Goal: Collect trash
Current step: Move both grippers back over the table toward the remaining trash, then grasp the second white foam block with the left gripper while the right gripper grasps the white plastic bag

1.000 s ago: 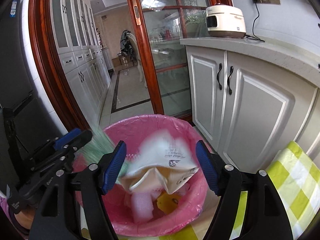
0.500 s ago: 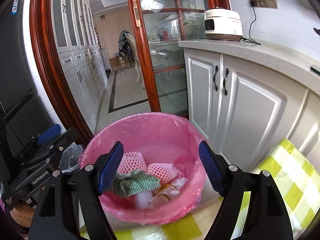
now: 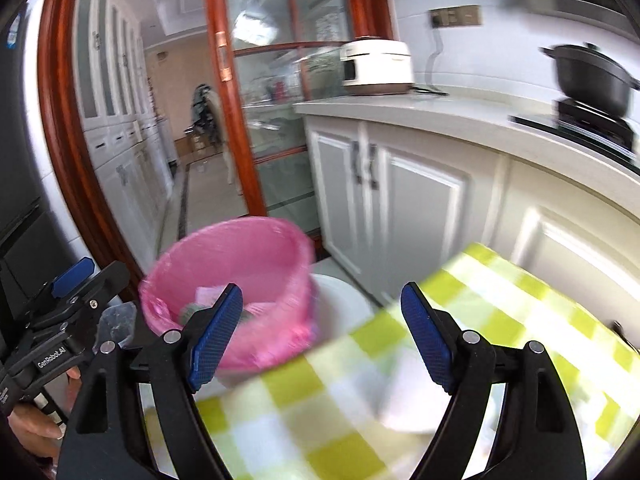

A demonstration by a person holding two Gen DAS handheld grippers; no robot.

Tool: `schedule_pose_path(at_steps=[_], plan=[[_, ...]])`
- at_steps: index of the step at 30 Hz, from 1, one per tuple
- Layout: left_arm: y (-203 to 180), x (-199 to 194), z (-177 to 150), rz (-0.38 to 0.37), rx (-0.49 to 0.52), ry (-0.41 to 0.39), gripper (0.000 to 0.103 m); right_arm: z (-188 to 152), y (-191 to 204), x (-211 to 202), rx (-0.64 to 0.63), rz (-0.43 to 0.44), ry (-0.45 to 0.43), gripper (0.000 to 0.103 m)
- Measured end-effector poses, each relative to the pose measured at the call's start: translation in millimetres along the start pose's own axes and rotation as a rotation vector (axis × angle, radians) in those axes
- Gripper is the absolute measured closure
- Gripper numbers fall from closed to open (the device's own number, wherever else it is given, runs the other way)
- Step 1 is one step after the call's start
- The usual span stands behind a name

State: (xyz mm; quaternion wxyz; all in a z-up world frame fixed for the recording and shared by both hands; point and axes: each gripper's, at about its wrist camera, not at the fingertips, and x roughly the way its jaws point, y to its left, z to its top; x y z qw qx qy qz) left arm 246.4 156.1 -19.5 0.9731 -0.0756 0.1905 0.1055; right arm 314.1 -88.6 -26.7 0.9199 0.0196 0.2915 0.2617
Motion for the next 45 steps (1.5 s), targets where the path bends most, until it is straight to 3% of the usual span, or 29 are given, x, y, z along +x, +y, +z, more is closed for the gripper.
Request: schedule_pose_path(at_steps=[14, 25, 33, 36, 38, 39, 45], plan=[[-126, 20, -44, -0.17, 0.068, 0.095, 0.006, -66, -132, -60, 0.195, -0.258, 0.037, 0.026], [-179, 75, -66, -0.193, 0.082, 0.185, 0.006, -104, -172, -46, 0.292, -0.276, 0.102, 0.026], [-194, 115, -81, -0.168, 0.093, 0.265, 0.007, -118, -184, -29, 0.344, -0.253, 0.148, 0.026], [-197, 124, -86, -0.16, 0.11, 0.283, 0.025, -119, -187, -26, 0.356, -0.243, 0.152, 0.026], [-199, 127, -88, -0.172, 0.134, 0.295, 0.047, -121, -188, -24, 0.366, -0.231, 0.159, 0.028], [-201, 126, -88, -0.177, 0.143, 0.294, 0.052, -121, -188, -24, 0.367, -0.226, 0.164, 0.032], [-198, 106, -83, -0.19, 0.151, 0.251, 0.053, -120, -177, -32, 0.325, -0.234, 0.152, 0.053]])
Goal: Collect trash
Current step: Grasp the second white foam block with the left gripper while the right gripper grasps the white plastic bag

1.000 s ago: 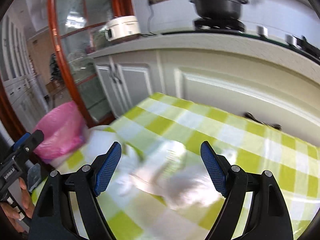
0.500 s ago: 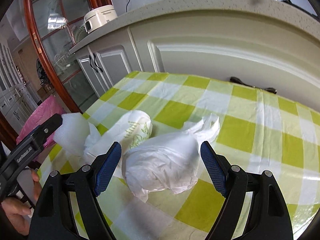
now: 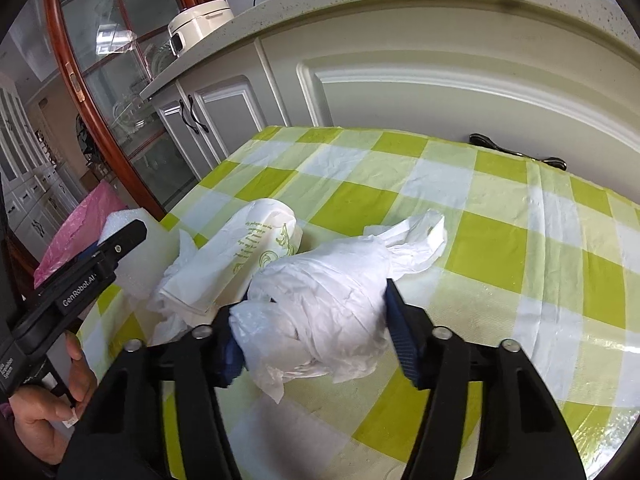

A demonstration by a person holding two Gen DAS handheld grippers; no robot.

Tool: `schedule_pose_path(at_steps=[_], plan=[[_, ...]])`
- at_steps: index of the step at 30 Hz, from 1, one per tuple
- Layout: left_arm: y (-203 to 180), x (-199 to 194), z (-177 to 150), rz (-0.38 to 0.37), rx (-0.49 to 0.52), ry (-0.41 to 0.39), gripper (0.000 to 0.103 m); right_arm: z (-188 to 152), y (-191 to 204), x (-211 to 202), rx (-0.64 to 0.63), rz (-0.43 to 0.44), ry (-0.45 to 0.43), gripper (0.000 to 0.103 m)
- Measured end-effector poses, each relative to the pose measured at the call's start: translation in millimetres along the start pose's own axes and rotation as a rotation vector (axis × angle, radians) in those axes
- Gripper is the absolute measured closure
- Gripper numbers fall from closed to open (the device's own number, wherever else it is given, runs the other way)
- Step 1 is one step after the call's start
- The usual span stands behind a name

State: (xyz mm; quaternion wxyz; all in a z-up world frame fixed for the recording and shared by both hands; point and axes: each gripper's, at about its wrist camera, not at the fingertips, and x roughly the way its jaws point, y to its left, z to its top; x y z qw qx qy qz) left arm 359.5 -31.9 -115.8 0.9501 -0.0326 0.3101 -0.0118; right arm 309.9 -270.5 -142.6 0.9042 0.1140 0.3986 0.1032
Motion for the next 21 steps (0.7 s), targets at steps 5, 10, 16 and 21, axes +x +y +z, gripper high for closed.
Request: schedule_pose_path(at_steps=[5, 10, 16, 21], plan=[[7, -32, 5, 0.0, -0.006, -0.049, 0.053, -1, 13, -27, -0.031, 0.004, -0.045, 0.054], [19, -73, 7, 0.002, -0.008, -0.102, 0.053, 1, 37, -58, -0.086, 0.02, -0.099, 0.054], [38, -124, 4, 0.017, 0.004, -0.146, 0.053, 4, 74, -92, -0.144, 0.048, -0.161, 0.054], [56, -157, 2, 0.02, -0.007, -0.168, 0.053, 2, 104, -108, -0.186, 0.076, -0.19, 0.054]])
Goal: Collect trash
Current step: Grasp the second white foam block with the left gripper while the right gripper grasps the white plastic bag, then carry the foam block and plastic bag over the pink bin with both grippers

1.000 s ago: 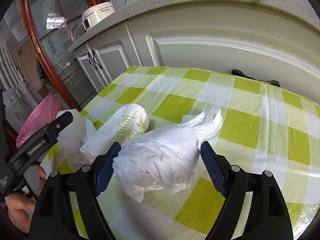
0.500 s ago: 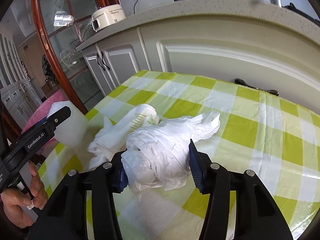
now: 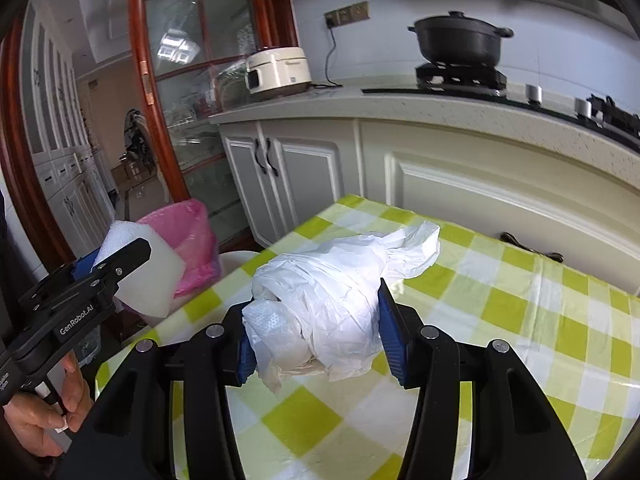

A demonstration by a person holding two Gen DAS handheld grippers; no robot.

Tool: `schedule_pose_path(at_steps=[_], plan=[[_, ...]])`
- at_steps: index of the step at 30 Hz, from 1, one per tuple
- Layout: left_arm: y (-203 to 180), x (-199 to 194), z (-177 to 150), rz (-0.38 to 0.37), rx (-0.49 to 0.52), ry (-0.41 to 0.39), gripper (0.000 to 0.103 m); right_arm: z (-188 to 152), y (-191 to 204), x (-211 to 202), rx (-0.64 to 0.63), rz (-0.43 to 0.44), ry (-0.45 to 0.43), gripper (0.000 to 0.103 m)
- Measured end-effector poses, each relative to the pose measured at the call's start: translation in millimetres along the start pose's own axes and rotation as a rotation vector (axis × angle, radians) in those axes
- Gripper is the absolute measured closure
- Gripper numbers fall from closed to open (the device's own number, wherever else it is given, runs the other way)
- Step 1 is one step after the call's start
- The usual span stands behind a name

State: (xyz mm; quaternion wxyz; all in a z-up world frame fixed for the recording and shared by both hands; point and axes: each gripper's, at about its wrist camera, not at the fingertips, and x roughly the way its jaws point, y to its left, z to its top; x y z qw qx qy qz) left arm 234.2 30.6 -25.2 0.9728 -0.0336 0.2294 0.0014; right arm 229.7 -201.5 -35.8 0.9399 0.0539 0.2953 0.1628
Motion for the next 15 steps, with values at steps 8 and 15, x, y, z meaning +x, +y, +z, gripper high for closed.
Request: schedule_pose_path(at_steps=[8, 15], plan=[[34, -53, 1, 0.025, -0.014, -0.045, 0.053, 11, 58, -15, -0.085, 0.054, -0.037, 0.054], [67, -74, 8, 0.061, -0.036, -0.074, 0.053, 22, 100, -12, -0.157, 0.092, -0.049, 0.054]])
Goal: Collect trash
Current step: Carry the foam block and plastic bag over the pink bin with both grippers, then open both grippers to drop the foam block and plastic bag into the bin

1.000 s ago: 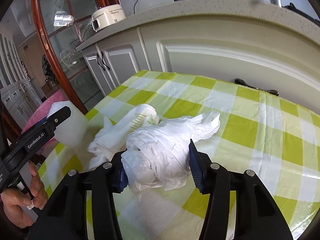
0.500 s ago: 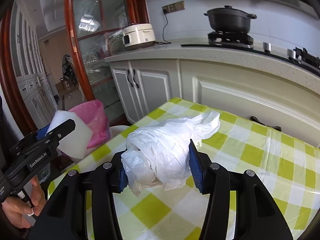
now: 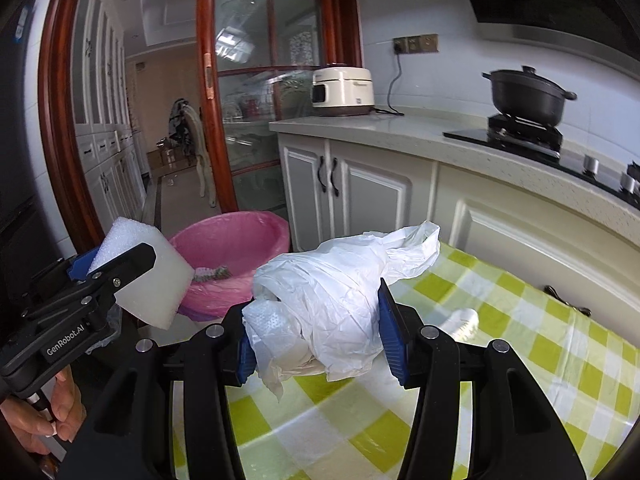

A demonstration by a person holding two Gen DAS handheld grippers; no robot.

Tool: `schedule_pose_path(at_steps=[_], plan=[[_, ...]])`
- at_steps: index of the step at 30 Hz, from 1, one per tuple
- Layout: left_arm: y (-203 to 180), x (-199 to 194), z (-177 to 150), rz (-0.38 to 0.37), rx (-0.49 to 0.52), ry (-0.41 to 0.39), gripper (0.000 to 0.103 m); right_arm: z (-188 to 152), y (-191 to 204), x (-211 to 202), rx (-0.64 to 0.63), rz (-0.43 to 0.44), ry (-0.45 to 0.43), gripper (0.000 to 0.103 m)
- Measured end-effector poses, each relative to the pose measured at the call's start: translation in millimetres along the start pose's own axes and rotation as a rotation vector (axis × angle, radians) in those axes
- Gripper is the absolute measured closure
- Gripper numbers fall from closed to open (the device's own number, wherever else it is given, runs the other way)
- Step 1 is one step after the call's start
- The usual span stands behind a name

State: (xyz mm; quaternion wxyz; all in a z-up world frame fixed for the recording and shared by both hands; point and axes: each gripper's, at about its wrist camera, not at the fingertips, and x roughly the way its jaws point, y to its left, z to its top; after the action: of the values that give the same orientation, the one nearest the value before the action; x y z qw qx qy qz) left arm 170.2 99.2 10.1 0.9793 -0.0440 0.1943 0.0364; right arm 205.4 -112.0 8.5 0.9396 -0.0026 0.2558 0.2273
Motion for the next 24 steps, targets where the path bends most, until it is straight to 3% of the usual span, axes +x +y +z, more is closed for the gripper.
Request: schedule_pose_path(at_steps=[15, 24], plan=[[76, 39, 25, 0.112, -0.044, 0.016, 0.053, 45, 50, 67, -0.101, 0.124, 0.009, 0.054], [100, 89, 38, 0.142, -0.035, 0.043, 0.052, 63, 64, 128, -0.137, 0.235, 0.031, 0.053]])
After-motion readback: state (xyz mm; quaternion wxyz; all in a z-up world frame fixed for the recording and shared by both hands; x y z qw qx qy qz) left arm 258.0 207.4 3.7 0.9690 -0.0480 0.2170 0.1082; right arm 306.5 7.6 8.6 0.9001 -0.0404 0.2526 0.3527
